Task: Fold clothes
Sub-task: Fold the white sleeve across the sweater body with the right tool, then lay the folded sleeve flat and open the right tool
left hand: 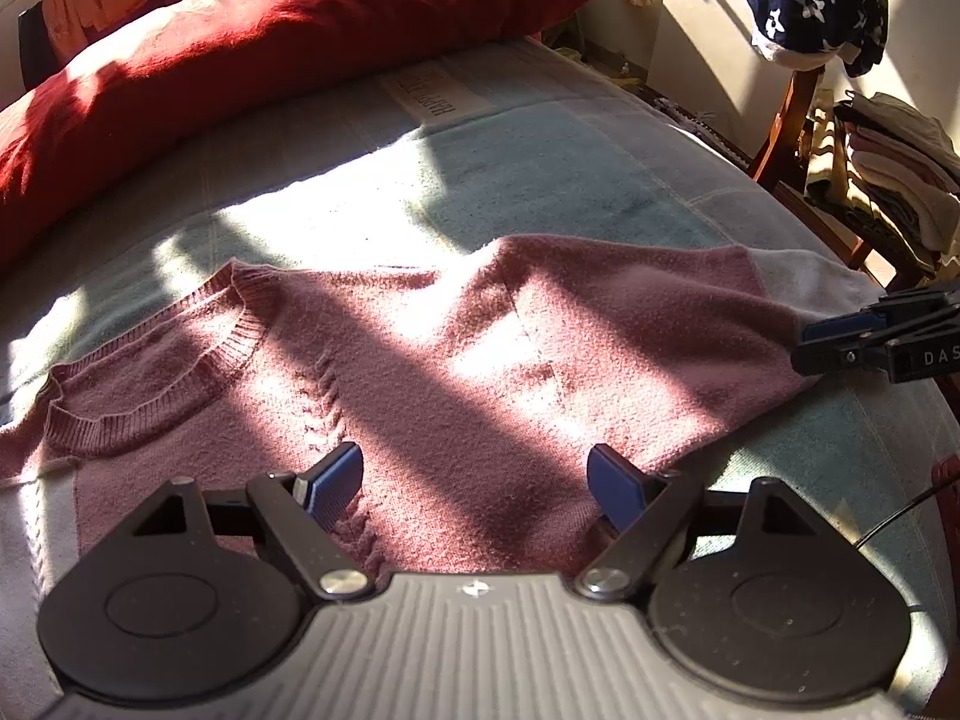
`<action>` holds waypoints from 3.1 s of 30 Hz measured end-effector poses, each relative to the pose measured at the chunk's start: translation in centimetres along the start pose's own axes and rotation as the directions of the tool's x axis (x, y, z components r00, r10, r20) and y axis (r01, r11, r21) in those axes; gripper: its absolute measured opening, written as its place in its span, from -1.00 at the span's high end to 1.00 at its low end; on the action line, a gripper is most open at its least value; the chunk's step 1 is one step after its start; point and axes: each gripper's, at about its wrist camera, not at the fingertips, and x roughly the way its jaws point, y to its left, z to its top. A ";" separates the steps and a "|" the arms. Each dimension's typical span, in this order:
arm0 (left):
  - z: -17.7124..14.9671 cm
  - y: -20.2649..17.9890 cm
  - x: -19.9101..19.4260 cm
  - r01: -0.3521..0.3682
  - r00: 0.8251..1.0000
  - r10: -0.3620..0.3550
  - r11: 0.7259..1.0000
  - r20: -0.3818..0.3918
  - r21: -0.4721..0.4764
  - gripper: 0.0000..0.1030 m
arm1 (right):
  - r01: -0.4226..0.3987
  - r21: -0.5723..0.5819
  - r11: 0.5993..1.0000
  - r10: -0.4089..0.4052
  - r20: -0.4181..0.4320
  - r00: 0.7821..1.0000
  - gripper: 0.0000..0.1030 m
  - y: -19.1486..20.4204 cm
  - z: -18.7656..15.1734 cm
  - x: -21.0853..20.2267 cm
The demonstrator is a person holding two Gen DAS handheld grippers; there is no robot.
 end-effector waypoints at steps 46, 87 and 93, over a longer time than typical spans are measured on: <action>9.4 -1.9 7.2 0.336 0.941 -0.337 0.911 0.041 -0.239 -0.61 | 0.044 -0.195 0.980 -0.039 0.033 0.999 -0.55 2.8 -0.2 1.0; 4.4 -2.0 7.5 0.352 0.912 -0.406 0.846 -0.055 -0.400 -0.65 | 0.307 0.085 0.948 -0.311 0.035 0.950 -1.00 -7.7 3.7 3.3; 4.3 -0.9 7.9 0.334 0.919 -0.394 0.819 -0.034 -0.466 -0.65 | 0.191 0.012 0.981 -0.191 -0.002 0.982 -1.00 -3.7 1.6 1.4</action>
